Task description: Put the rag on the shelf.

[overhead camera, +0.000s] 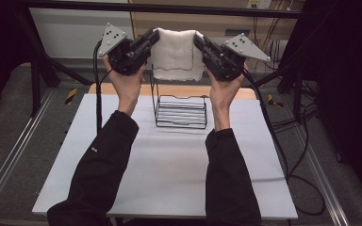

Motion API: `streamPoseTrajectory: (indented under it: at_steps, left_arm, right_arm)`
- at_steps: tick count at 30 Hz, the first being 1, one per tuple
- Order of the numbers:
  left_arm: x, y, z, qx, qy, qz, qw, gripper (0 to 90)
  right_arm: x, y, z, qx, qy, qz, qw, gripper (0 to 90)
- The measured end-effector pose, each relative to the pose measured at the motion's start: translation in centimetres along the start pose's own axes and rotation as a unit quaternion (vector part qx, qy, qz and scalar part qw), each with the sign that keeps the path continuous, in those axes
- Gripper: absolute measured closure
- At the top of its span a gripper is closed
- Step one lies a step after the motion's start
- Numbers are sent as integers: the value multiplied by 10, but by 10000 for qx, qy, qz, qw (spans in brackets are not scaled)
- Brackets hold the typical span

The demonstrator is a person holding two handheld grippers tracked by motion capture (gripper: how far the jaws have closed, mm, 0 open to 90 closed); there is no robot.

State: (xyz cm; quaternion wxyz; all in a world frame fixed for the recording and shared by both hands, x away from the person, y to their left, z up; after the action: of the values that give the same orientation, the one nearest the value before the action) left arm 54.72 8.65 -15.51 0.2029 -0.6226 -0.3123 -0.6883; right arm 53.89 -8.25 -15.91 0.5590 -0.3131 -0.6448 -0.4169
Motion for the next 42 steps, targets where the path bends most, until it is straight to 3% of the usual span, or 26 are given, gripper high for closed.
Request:
streamPoseTrajectory:
  at_steps: [28, 42]
  left_arm:
    - [-13, 32, 30, 98, -134, 211, 9996, 831]
    - [-33, 34, 33, 45, -153, 404, 9991, 831]
  right_arm:
    - [-15, 38, -22, -118, 68, 319, 9994, 835]
    - [-34, 40, -29, -113, 198, 491, 9985, 834]
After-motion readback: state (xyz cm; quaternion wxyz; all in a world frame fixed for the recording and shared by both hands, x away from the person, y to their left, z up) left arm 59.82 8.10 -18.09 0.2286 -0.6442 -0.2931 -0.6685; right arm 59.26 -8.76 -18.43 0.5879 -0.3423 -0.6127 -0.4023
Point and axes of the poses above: each handheld gripper's, and its own axes: y roughly forward along the jaws, x roughly out of its top, z roughly to its left, the point moved 8 cm from there along y, roughly forward along the jaws, and after that the axes turned 9 degrees about -x, right-handed, at the moved point
